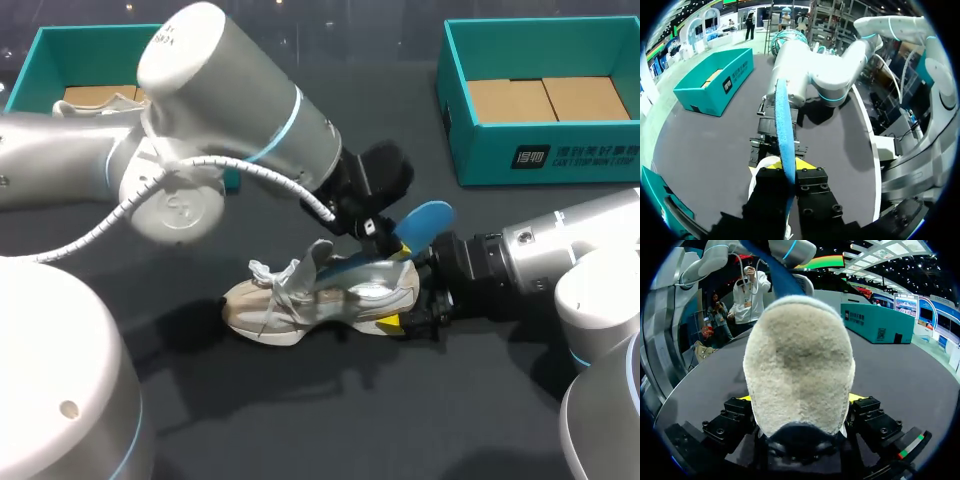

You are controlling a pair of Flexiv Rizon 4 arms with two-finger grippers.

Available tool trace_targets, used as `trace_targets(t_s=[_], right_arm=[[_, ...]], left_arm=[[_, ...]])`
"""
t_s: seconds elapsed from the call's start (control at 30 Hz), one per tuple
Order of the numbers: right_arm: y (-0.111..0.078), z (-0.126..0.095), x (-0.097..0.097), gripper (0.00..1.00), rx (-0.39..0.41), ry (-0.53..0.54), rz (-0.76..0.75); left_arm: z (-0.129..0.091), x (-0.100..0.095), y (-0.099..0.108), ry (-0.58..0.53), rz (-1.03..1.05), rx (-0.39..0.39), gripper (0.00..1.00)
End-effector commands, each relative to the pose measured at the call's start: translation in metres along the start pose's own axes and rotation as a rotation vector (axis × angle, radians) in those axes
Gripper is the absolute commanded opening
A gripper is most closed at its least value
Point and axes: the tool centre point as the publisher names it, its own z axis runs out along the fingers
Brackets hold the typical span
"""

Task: Take the shoe out of the shoebox, open the shoe tongue, remove and reinsert the insole, then place the shoe into the shoebox

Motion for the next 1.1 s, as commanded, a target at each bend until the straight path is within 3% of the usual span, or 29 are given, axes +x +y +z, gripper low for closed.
trace_targets(t_s=[0.03,0.13,0.7,0.9,1.1], right_arm=[[-0.002,0.003,0.001,0.00,0.003,-0.002,0.000],[-0.002,0.003,0.001,0.00,0.003,-0.002,0.000],[-0.002,0.003,0.001,0.00,0.003,-0.002,0.000],[-0.002,0.003,0.001,0.00,0.003,-0.002,0.000],[-0.002,0.003,0.001,0.00,0.003,-0.002,0.000]], left_arm=[[-0.021,0.010,-0.012,0.029,0.008,-0.007,0.00],[-0.035,0.019,-0.035,0.052,0.002,-0.006,0.00],[-0.035,0.019,-0.035,0.052,0.002,-0.006,0.00],[-0.090,0.029,-0.084,0.108,-0.054,0.204,0.00],[-0.141,0.029,-0.102,0.186,-0.154,0.315,0.00]])
